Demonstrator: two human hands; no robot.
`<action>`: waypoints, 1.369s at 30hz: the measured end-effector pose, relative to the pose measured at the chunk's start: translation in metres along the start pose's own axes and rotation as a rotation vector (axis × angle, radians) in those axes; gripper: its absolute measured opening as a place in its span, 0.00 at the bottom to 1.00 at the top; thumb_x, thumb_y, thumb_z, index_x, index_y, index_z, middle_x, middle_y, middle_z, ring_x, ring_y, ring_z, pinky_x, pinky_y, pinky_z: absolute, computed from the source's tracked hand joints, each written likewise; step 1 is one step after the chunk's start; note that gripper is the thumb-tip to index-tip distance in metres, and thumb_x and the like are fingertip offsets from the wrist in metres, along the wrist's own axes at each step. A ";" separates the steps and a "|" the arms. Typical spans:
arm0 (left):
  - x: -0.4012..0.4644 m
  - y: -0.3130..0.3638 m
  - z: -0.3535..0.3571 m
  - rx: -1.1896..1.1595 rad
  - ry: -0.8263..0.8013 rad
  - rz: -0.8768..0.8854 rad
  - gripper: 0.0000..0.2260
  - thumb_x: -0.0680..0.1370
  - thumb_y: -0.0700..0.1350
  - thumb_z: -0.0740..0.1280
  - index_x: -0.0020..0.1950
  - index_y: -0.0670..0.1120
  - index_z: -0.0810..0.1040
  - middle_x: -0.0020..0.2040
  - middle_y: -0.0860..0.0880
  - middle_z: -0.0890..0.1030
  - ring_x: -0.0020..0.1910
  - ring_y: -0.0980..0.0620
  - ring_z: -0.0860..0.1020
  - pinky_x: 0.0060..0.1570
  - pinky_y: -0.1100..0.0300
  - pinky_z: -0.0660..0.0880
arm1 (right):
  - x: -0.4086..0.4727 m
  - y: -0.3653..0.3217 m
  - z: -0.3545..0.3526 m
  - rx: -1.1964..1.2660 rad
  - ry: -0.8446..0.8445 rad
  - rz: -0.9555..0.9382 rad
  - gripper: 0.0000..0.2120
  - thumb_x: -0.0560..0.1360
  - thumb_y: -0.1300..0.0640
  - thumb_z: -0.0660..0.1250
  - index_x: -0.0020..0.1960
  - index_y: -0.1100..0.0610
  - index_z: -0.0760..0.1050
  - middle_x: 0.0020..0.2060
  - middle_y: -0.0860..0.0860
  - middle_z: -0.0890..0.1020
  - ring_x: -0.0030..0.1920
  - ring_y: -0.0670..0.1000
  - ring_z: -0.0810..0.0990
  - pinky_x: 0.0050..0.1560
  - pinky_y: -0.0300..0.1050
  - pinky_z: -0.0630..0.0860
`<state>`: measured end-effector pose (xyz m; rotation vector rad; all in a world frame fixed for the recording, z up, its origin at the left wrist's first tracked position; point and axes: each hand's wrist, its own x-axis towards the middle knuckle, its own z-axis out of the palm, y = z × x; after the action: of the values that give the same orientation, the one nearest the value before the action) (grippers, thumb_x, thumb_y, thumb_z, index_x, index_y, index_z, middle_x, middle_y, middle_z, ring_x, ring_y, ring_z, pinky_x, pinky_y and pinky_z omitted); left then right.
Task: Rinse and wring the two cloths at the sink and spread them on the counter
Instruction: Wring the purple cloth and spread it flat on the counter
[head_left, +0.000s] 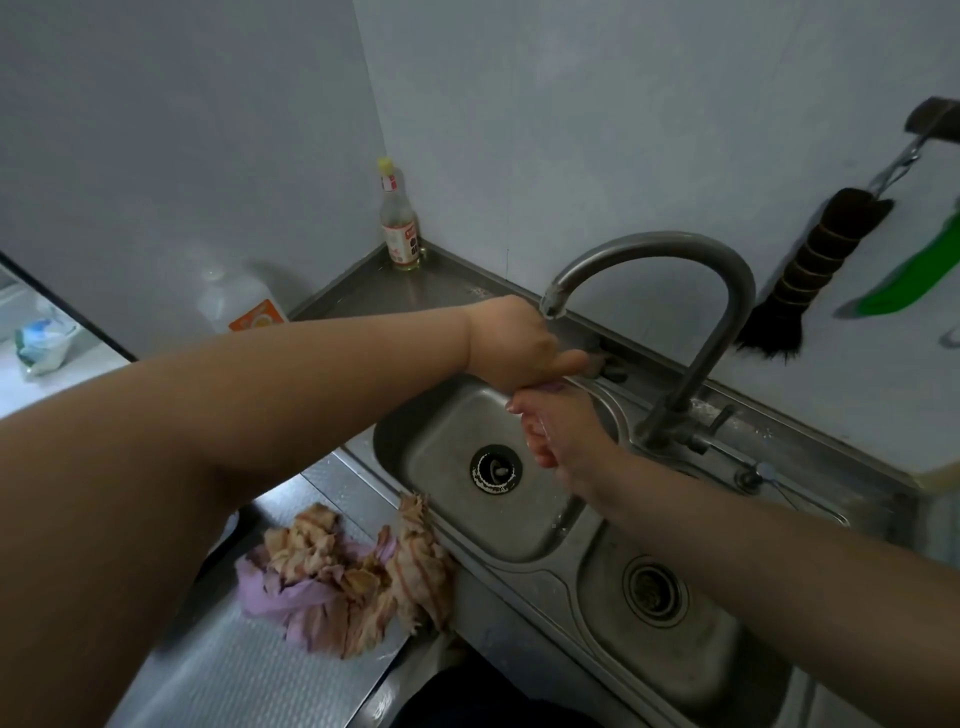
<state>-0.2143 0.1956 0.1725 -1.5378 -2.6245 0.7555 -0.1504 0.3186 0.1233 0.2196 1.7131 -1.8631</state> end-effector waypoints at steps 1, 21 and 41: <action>0.000 0.001 0.000 -0.014 0.020 -0.006 0.13 0.82 0.53 0.54 0.60 0.45 0.65 0.38 0.48 0.77 0.33 0.46 0.75 0.32 0.56 0.68 | 0.000 0.000 -0.002 0.004 -0.018 -0.007 0.18 0.72 0.66 0.63 0.29 0.54 0.61 0.19 0.47 0.60 0.18 0.45 0.54 0.20 0.33 0.54; -0.078 0.093 0.017 -1.385 0.181 -0.995 0.18 0.74 0.60 0.68 0.60 0.53 0.75 0.51 0.57 0.78 0.48 0.61 0.77 0.54 0.64 0.75 | -0.002 -0.024 -0.034 -0.726 -0.065 -0.728 0.06 0.80 0.56 0.61 0.48 0.57 0.72 0.41 0.55 0.79 0.42 0.53 0.79 0.43 0.47 0.78; -0.262 0.105 -0.001 -1.391 0.964 -1.385 0.13 0.80 0.40 0.62 0.50 0.59 0.79 0.52 0.54 0.80 0.52 0.56 0.76 0.56 0.62 0.69 | -0.037 -0.020 0.131 -0.486 -0.483 -0.307 0.04 0.78 0.60 0.65 0.44 0.58 0.74 0.37 0.52 0.76 0.37 0.47 0.76 0.39 0.39 0.77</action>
<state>0.0078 0.0220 0.1910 0.4199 -2.2379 -1.5661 -0.0963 0.2052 0.1794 -0.6630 1.8412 -1.4636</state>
